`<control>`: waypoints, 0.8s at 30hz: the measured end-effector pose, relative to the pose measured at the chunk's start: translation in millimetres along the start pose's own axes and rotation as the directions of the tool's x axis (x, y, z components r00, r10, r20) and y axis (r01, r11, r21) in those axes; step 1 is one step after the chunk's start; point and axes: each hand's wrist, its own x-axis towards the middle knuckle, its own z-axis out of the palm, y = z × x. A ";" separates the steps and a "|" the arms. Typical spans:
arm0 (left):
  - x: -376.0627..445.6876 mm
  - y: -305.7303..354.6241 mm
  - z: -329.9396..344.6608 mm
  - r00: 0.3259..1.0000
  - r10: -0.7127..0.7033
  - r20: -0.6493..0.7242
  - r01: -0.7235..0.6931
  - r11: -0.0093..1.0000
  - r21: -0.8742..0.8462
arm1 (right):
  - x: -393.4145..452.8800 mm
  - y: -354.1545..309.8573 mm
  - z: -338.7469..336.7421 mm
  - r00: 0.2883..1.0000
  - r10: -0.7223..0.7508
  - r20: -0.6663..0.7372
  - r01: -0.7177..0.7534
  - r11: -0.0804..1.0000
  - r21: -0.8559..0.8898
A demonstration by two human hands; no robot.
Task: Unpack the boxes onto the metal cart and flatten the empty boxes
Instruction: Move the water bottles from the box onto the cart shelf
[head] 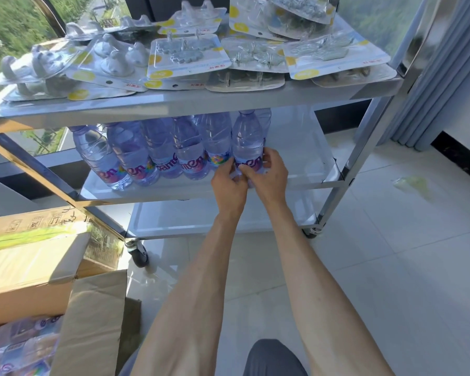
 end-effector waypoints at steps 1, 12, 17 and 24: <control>1.3 -4.6 -5.0 0.999 -0.017 -0.040 0.018 1.000 0.021 | 1.4 -1.6 1.1 1.000 -0.019 -0.003 0.019 0.999 -0.032; 0.9 -3.6 -1.9 0.910 -0.235 -0.342 0.314 0.929 0.195 | 14.2 -3.9 10.0 0.985 -0.083 0.149 0.081 0.996 0.021; 1.5 -9.4 -2.0 0.927 -0.186 -0.325 0.274 0.928 0.251 | 32.1 -1.1 17.5 0.981 -0.063 0.185 0.061 0.998 0.017; 2.4 -15.1 0.2 0.938 -0.164 -0.307 0.253 0.926 0.279 | 54.0 9.8 27.0 0.976 -0.059 0.210 0.059 0.998 0.009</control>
